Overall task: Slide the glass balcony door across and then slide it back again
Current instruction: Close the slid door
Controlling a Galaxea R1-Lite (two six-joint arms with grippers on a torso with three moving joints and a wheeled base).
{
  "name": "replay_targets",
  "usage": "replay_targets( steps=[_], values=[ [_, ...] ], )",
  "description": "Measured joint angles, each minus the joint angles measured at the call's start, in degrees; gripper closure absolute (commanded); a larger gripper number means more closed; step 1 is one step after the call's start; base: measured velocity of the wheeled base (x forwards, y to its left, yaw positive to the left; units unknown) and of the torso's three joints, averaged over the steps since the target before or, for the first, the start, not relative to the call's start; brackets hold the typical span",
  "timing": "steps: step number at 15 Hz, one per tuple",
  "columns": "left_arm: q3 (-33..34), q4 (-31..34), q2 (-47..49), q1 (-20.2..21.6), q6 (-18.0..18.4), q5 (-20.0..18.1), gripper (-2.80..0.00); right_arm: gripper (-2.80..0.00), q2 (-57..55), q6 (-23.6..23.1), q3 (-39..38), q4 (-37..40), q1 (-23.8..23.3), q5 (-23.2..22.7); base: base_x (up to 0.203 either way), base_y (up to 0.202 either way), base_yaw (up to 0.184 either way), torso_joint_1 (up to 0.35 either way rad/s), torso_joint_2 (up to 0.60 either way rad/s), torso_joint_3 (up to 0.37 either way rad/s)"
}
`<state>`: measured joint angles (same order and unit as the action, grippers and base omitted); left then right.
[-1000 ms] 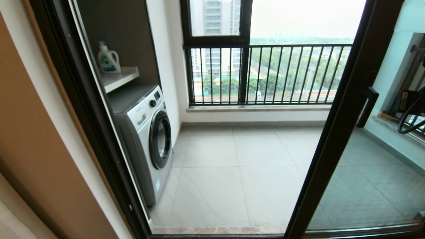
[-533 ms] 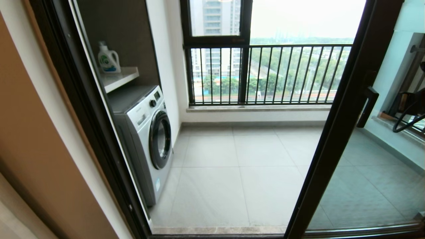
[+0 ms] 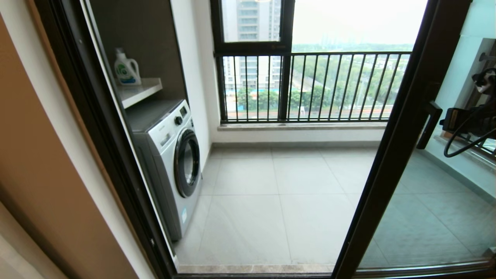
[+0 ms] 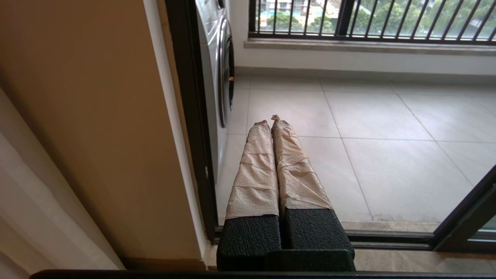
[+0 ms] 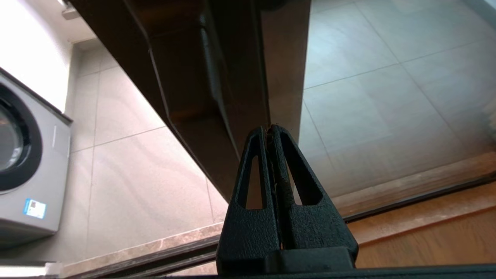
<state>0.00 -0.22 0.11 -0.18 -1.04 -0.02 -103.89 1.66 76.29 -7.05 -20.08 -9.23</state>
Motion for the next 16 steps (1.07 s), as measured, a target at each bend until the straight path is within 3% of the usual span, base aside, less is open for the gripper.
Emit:
replay_targets(
  steps=[16],
  values=[
    [0.0,0.01,0.0,0.0,0.01,0.02,0.0,0.0,-5.07,0.13,1.18,-9.59,5.5,0.46,0.0,0.0,0.0,0.0,0.0,0.0]
  ],
)
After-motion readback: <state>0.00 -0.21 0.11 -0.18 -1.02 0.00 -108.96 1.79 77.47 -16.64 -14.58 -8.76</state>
